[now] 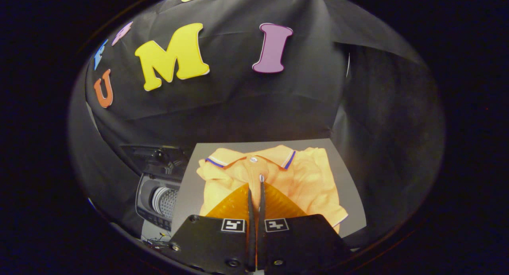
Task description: Put the clothes into the washing machine and then close the washing machine lid.
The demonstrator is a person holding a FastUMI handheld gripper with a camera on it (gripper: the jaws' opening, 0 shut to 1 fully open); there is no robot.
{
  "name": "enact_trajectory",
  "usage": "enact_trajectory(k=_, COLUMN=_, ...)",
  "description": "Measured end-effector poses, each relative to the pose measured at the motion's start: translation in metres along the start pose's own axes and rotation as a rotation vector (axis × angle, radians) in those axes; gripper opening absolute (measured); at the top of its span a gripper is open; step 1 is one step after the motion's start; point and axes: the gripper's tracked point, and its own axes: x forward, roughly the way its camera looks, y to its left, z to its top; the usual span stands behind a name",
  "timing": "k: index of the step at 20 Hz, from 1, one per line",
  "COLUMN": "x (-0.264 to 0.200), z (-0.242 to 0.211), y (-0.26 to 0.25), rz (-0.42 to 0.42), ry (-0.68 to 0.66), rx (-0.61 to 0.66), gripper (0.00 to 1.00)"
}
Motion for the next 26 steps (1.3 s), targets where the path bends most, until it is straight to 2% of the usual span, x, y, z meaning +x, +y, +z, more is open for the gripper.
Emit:
enact_trajectory(k=7, x=-0.033, z=0.027, y=0.026, rz=0.033, ry=-0.067, rx=-0.034, gripper=0.05)
enact_trajectory(k=13, x=-0.052, z=0.034, y=0.072, rz=0.096, ry=-0.089, rx=-0.079, gripper=0.05)
enact_trajectory(k=26, x=-0.069, z=0.024, y=0.234, rz=0.343, ry=-0.089, rx=-0.198, gripper=0.05)
